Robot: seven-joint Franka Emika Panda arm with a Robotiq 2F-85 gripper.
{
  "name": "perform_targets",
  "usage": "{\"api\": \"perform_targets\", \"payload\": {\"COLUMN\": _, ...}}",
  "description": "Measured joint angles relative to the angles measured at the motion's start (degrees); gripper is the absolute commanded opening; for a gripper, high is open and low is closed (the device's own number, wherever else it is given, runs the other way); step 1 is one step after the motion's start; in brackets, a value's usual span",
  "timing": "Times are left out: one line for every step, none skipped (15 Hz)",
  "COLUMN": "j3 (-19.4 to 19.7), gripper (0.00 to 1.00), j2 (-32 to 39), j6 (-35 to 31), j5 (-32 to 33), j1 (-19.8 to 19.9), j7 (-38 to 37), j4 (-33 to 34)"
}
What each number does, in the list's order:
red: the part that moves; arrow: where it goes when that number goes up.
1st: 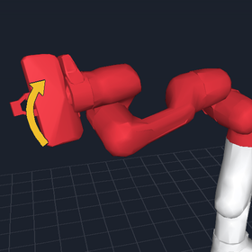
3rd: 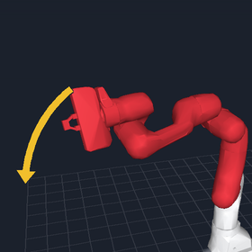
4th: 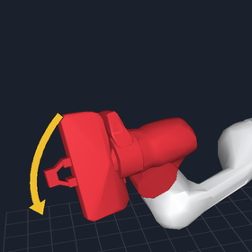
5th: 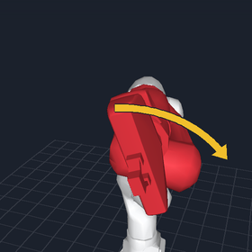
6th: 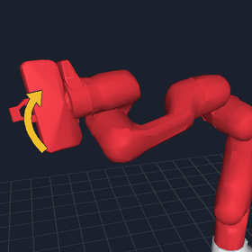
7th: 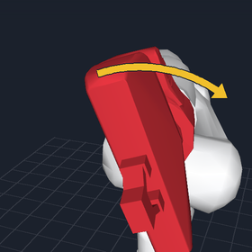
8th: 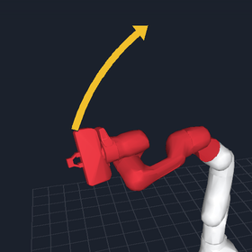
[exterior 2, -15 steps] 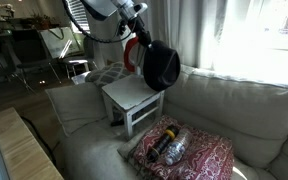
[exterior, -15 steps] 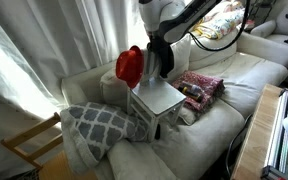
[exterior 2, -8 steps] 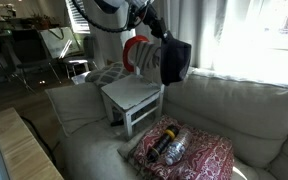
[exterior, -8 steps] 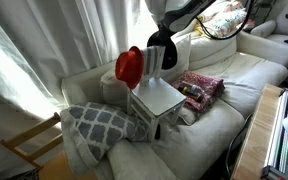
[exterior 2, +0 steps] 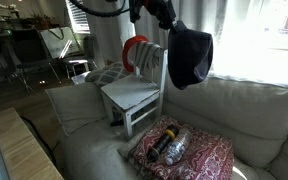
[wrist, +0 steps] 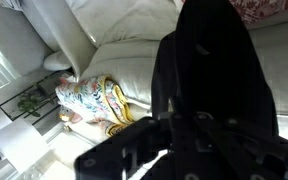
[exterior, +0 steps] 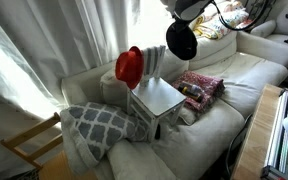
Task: Pick up the black hat and put it upside down on the chair, pick up the red hat and put it in the black hat
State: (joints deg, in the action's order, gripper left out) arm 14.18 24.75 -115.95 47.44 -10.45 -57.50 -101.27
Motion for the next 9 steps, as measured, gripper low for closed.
{"api": "perform_targets", "payload": {"j3": -0.56, "gripper": 0.01, "j2": -1.5, "j6": 1.04, "j5": 0.09, "j1": 0.44, "j7": 0.19, "j4": -1.78}}
{"api": "perform_targets", "payload": {"j3": -1.33, "gripper": 0.01, "j2": -3.08, "j6": 1.8, "j5": 0.09, "j1": 0.87, "j7": 0.56, "j4": -3.73}}
{"api": "perform_targets", "payload": {"j3": -2.25, "gripper": 0.01, "j2": -4.73, "j6": 2.47, "j5": 0.09, "j1": 1.27, "j7": 1.09, "j4": -5.87}}
{"api": "perform_targets", "payload": {"j3": -3.32, "gripper": 0.01, "j2": -6.5, "j6": 2.67, "j5": -0.27, "j1": 1.69, "j7": 1.84, "j4": -8.09}}
{"api": "perform_targets", "payload": {"j3": -4.67, "gripper": 0.01, "j2": -8.37, "j6": 2.67, "j5": -1.34, "j1": 2.21, "j7": 2.9, "j4": -10.33}}
{"api": "perform_targets", "payload": {"j3": -6.04, "gripper": 0.01, "j2": -10.17, "j6": 2.44, "j5": -3.14, "j1": 2.71, "j7": 4.01, "j4": -12.36}}
{"api": "perform_targets", "payload": {"j3": -7.41, "gripper": 0.01, "j2": -12.01, "j6": 2.09, "j5": -5.43, "j1": 3.13, "j7": 5.19, "j4": -14.25}}
{"api": "perform_targets", "payload": {"j3": -8.61, "gripper": 0.01, "j2": -13.71, "j6": 1.58, "j5": -7.94, "j1": 3.41, "j7": 6.15, "j4": -15.89}}
{"api": "perform_targets", "payload": {"j3": -9.66, "gripper": 0.01, "j2": -15.32, "j6": 0.91, "j5": -10.53, "j1": 3.64, "j7": 7.13, "j4": -17.32}}
